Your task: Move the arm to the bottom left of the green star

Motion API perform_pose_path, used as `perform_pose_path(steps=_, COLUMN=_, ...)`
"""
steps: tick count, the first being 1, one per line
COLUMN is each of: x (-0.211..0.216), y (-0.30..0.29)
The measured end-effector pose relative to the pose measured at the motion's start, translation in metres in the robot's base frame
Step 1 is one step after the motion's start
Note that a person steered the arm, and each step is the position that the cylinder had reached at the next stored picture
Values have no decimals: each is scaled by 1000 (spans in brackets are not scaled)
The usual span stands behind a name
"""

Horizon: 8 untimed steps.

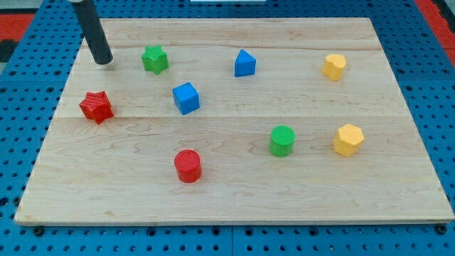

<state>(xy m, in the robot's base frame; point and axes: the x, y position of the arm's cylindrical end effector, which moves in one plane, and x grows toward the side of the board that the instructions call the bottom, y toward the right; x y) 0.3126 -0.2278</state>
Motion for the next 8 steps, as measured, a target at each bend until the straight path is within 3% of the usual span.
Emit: perform_pose_path(steps=8, x=0, y=4)
